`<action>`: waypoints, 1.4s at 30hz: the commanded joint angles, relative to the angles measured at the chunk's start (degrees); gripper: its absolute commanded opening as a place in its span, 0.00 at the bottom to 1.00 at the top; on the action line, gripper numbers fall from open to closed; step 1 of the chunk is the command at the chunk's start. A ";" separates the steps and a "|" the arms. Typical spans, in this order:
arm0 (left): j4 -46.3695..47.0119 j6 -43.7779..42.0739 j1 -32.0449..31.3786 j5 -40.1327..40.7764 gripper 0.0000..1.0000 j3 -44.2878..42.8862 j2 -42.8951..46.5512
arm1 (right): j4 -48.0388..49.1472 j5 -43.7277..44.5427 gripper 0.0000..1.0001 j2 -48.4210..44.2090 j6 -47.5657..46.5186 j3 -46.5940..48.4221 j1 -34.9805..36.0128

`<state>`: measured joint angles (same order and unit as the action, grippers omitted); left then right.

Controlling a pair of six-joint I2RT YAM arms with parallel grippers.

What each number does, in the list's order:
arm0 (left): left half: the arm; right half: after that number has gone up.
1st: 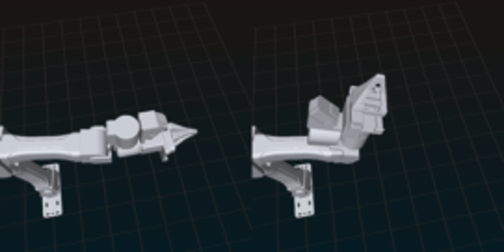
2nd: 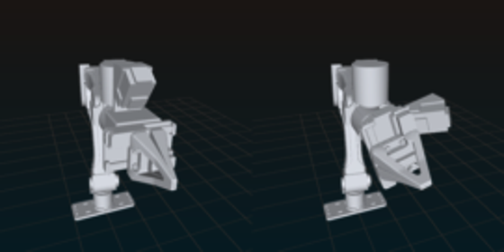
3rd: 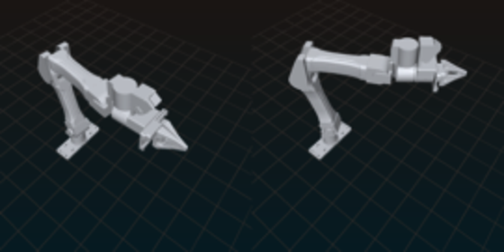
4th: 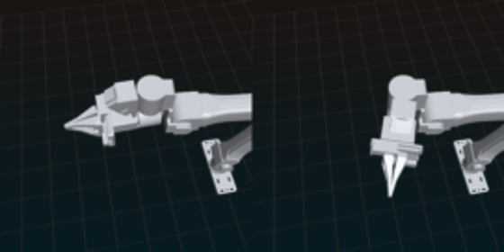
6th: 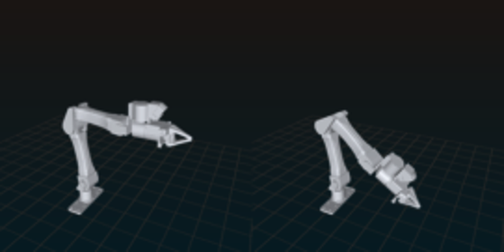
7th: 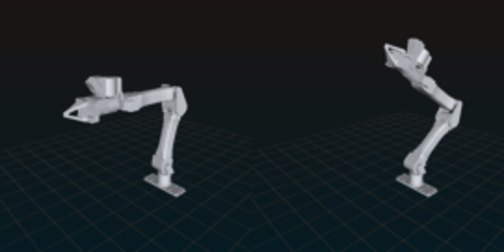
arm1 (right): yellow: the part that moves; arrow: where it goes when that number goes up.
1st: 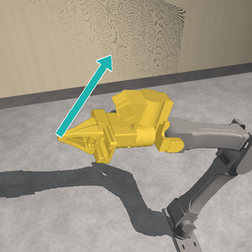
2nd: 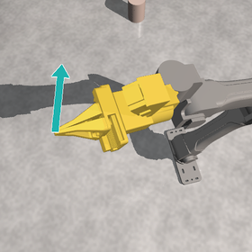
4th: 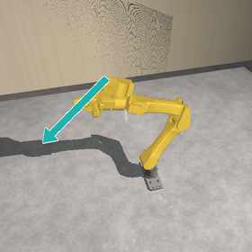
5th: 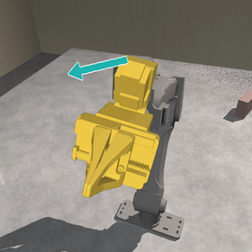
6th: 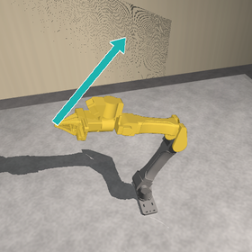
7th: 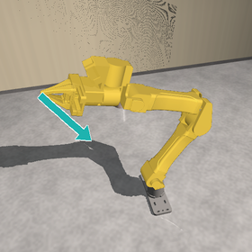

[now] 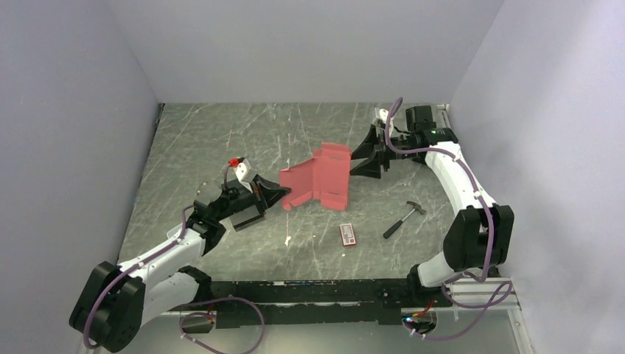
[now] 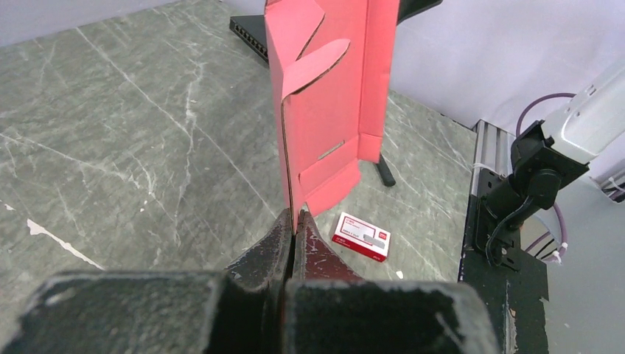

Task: Fold the paper box

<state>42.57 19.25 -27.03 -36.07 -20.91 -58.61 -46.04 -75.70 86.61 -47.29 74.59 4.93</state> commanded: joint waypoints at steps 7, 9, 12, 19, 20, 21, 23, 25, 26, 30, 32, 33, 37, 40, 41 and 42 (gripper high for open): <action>4.17 1.62 0.22 -5.48 0.00 -2.48 -0.73 | -6.85 -2.50 0.58 -1.49 -6.19 2.80 5.11; 4.21 1.89 0.22 -5.40 0.00 -2.63 -0.97 | -4.41 -1.71 0.57 -2.04 -2.98 2.21 5.77; 4.01 2.00 0.22 -4.70 0.00 -2.57 -0.83 | 5.81 1.83 0.55 -4.06 8.64 -0.93 6.59; 6.26 3.81 0.22 -6.29 0.00 -2.61 -1.43 | 22.52 6.54 0.43 -5.22 27.04 -6.66 7.45; 7.02 4.24 0.24 -6.55 0.00 -2.57 -1.69 | 23.10 6.76 0.41 -5.01 27.77 -6.71 7.77; 7.69 4.71 0.22 -6.82 0.00 -2.50 -1.96 | 23.78 6.99 0.40 -4.88 28.46 -6.92 8.01; 8.94 5.81 0.22 -7.54 0.00 -2.56 -2.60 | 26.32 7.22 0.38 -4.87 30.75 -7.74 8.45; 9.94 6.50 0.22 -8.51 0.00 -2.57 -3.22 | 27.99 6.58 0.36 -4.60 32.25 -8.27 8.60; 10.33 6.77 0.22 -8.76 0.00 -2.61 -3.49 | 28.25 6.35 0.35 -4.46 32.49 -8.39 8.75; 11.49 7.64 0.22 -10.02 0.00 -2.97 -4.60 | 29.15 4.77 0.28 -3.95 33.05 -8.76 9.18; 12.25 8.08 0.22 -10.51 0.00 -3.08 -5.12 | 30.38 4.79 0.27 -3.98 34.05 -9.23 9.38; 12.58 8.35 0.22 -10.65 0.00 -3.13 -5.31 | 30.74 5.11 0.26 -4.04 34.32 -9.35 9.48; 14.31 9.28 0.22 -11.31 0.00 -3.02 -5.79 | 31.84 5.81 0.14 -3.27 35.93 -9.76 9.57; 14.67 9.66 0.22 -11.65 0.00 -3.09 -5.61 | 33.16 6.87 0.00 -3.06 37.88 -10.12 9.57; 14.49 9.63 0.22 -11.65 0.00 -3.10 -5.51 | 33.54 7.98 0.00 -3.19 38.48 -10.25 9.57; 14.32 9.61 0.26 -11.54 0.00 -3.17 -5.33 | 33.94 8.90 0.00 -3.33 39.01 -10.52 9.57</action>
<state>51.24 27.94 -26.48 -44.21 -21.37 -64.55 -16.36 -68.55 82.98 -11.18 64.84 13.96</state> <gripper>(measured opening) 0.013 0.021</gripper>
